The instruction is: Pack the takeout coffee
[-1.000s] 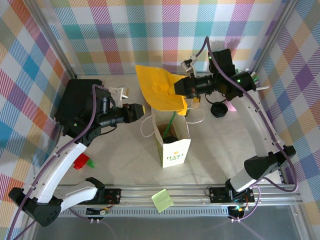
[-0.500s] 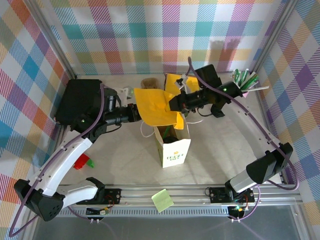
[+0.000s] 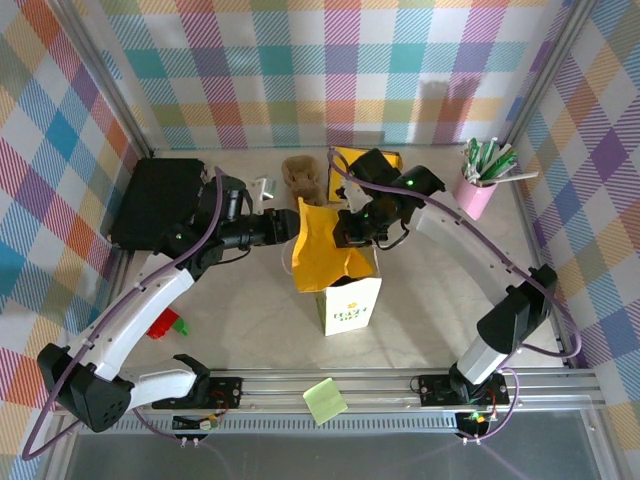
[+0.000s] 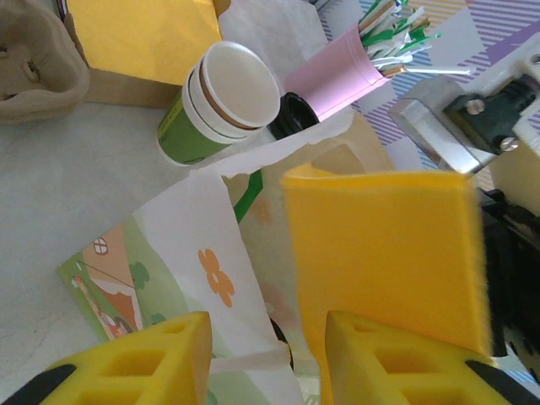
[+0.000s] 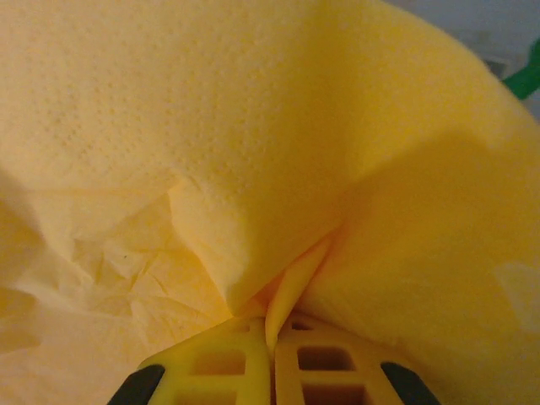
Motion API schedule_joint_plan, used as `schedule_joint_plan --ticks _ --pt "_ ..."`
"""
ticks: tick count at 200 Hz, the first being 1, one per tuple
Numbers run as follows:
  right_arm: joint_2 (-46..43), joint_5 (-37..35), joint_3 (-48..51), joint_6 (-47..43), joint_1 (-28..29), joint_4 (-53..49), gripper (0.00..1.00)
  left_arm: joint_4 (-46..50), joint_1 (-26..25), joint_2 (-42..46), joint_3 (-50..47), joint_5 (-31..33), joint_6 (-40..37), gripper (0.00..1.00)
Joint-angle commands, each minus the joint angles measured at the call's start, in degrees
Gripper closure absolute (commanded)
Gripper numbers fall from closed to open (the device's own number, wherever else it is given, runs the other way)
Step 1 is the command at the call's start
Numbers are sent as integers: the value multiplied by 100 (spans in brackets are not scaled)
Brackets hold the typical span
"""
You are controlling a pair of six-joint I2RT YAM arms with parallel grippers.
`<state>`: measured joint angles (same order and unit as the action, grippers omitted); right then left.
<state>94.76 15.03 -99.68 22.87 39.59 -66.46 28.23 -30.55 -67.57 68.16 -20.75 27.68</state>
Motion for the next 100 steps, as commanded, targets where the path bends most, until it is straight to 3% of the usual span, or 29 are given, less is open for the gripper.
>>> schedule_joint_plan --ticks 1,100 --pt "208 -805 -346 -39 170 -564 100 -160 -83 -28 -31 -63 70 60" --pt "832 -2154 -870 350 686 -1448 100 177 -101 76 -40 437 88 61"
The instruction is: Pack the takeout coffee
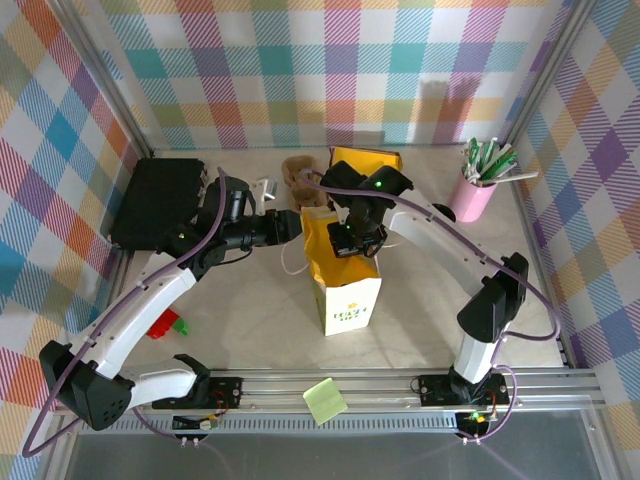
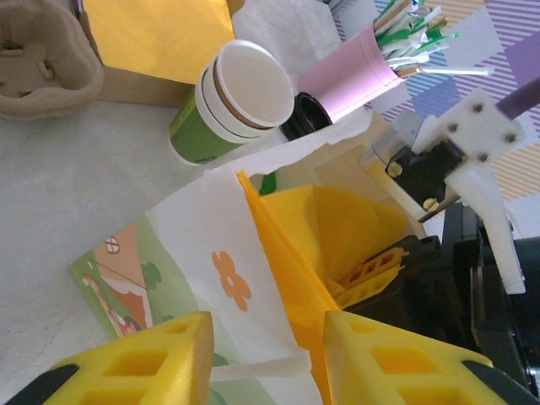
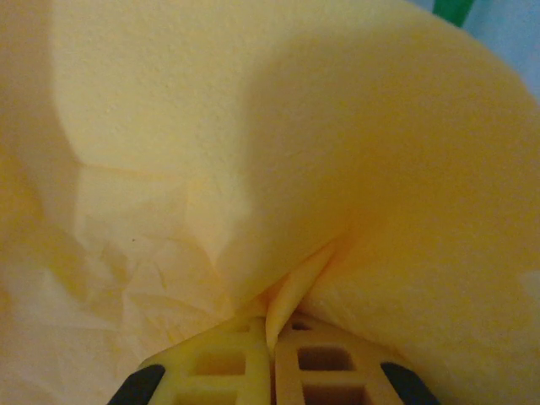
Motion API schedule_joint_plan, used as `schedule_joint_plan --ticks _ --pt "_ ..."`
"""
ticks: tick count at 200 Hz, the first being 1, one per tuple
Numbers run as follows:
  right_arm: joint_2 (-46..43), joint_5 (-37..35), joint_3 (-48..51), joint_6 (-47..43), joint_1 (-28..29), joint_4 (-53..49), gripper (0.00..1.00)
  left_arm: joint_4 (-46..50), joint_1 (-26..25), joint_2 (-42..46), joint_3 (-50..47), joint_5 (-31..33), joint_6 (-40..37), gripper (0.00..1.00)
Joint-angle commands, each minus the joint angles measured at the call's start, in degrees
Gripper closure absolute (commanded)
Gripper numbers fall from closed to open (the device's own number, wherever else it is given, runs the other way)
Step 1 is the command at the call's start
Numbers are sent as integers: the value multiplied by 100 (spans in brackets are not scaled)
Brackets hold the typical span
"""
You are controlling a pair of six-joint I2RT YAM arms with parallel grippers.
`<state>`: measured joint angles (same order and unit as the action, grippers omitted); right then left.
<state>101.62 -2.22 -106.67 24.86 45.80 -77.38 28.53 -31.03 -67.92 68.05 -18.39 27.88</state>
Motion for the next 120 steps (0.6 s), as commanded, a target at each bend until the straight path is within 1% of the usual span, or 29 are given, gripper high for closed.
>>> schedule_joint_plan --ticks 1,27,52,66,86,101,120 --pt "151 -438 -170 155 67 -360 100 154 -53 112 -29 207 68 61" --pt "200 -630 -185 358 121 -409 98 232 -53 285 -72 457 84 62" --pt "200 -829 -199 457 166 -400 96 241 -53 392 -90 464 77 62" --pt "209 -816 -233 459 166 -383 93 152 -53 451 -137 386 69 62" --pt "209 -852 -384 464 192 -383 83 73 -53 548 -196 371 76 62" --pt "188 -868 -520 432 235 -365 71 86 -53 574 -191 388 69 62" --pt "93 -810 -645 355 263 -276 59 134 -53 576 -163 396 55 62"
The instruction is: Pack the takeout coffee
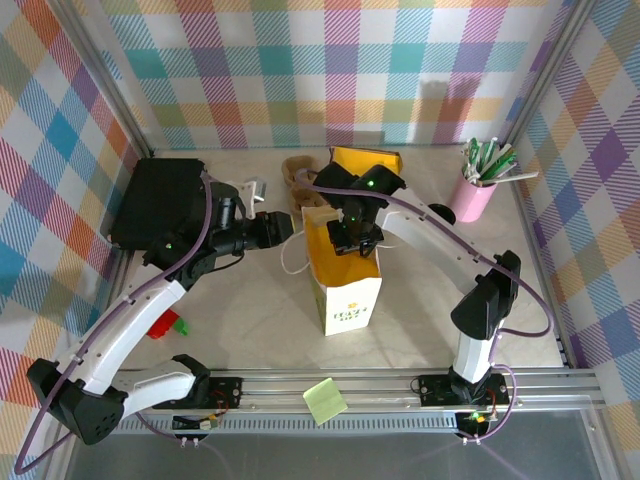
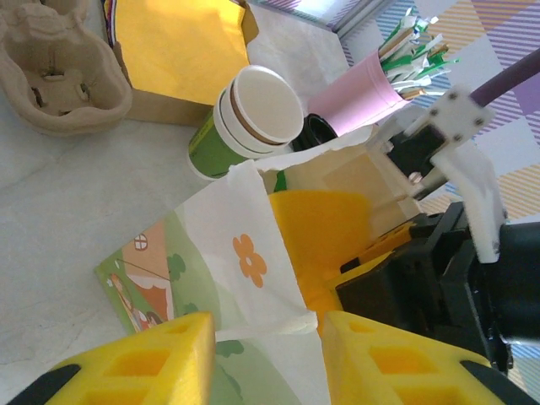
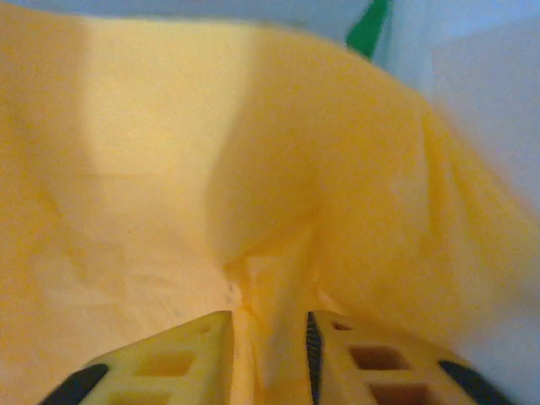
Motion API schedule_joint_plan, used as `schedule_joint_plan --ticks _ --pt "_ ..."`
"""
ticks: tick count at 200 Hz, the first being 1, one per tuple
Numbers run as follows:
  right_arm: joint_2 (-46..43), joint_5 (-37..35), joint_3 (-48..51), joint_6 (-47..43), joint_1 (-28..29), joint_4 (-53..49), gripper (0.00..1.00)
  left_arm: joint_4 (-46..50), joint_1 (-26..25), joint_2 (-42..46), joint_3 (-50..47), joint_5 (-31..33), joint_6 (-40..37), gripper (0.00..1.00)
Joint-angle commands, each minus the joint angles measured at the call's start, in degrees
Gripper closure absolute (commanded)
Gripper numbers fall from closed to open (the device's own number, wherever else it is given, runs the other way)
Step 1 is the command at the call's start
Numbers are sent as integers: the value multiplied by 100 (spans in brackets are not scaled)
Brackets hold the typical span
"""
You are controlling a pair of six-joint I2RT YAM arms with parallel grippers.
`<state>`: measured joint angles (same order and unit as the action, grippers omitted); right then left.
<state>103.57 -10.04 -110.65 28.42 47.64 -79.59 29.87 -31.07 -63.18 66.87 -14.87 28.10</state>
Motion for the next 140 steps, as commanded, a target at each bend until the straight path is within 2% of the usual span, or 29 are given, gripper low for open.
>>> schedule_joint_plan --ticks 1,26,73,102,124,140 --pt "-105 -26 -251 -7 79 -51 59 1 -48 98 -44 45 27 62" --pt "-240 50 -437 -161 79 58 52 24 -49 121 -43 59 9 62" --pt "-674 241 -522 -473 88 505 52 122 -48 182 51 227 -94 62" --pt "-1173 259 -368 -773 79 1003 50 238 -48 268 216 639 -277 60" --pt "-1618 -99 -179 -1359 63 1350 36 267 -47 406 325 1179 -417 53" --pt "-1908 -625 -120 -1606 -60 1417 30 360 -43 516 469 1612 -508 47"
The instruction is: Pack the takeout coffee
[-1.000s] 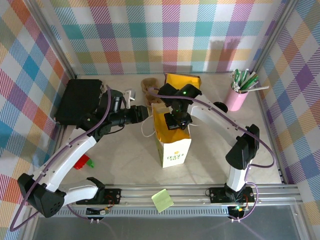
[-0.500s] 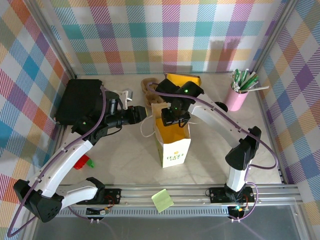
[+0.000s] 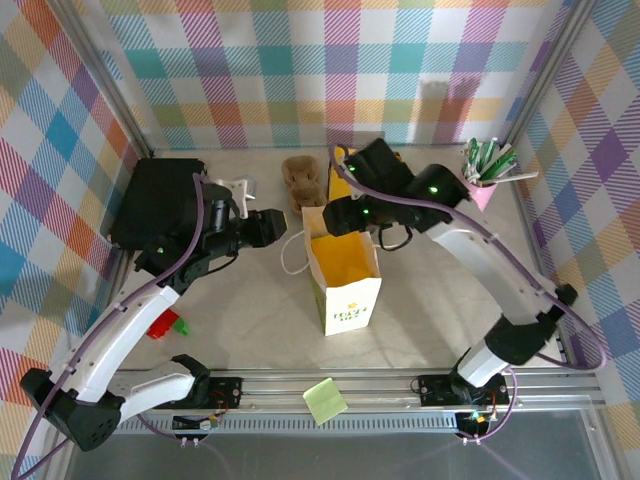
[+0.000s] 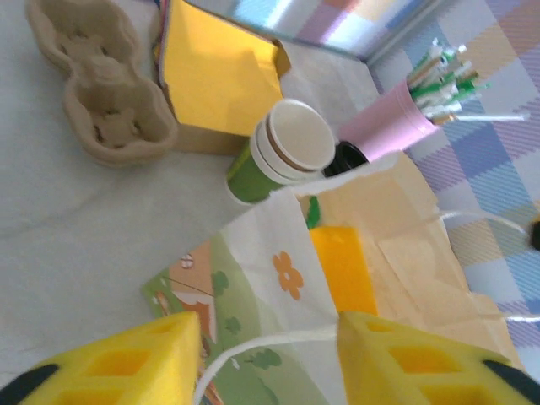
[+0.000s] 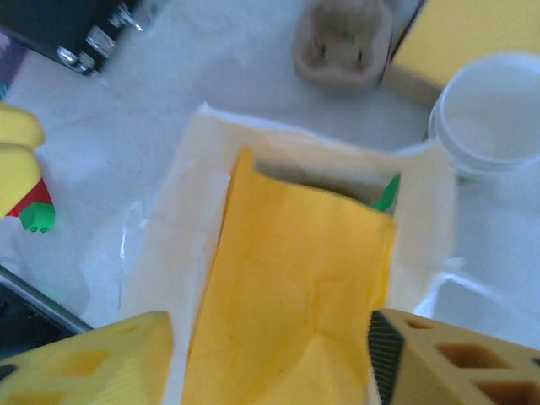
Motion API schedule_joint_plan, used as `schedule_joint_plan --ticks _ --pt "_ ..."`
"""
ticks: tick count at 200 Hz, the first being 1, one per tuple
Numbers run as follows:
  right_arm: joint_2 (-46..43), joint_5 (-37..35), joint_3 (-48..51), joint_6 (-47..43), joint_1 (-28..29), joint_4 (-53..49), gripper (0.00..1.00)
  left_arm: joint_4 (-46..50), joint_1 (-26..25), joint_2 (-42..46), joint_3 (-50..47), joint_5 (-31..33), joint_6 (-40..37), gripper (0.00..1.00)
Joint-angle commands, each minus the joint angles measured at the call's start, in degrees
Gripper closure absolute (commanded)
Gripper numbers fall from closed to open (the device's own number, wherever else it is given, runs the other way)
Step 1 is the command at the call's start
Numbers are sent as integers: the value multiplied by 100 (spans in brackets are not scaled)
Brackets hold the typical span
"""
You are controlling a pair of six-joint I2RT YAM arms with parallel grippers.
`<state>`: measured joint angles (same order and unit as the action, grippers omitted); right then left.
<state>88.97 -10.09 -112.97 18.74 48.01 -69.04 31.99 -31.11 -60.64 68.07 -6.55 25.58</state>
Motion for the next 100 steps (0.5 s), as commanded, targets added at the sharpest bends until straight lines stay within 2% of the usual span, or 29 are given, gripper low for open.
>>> schedule_joint_plan --ticks 1,23,37,59,80,100 --pt "-467 -645 115 -649 -102 372 30 153 -37 268 361 805 -265 46" --pt "-1066 -1026 451 -916 -392 733 19 173 -35 495 430 1487 -485 38" --pt "-1625 -1111 985 -1049 -641 1240 10 62 -35 657 372 1937 -695 28" --pt "-2520 -915 1933 -988 -1426 1963 0 -127 -27 829 209 2887 -1080 11" --pt "-3170 -697 2861 -950 -2352 2537 1 -431 64 874 -58 3900 -1575 0" --pt "-3489 -617 3609 -762 -3103 2922 1 -1056 262 962 -491 4363 -2077 0"
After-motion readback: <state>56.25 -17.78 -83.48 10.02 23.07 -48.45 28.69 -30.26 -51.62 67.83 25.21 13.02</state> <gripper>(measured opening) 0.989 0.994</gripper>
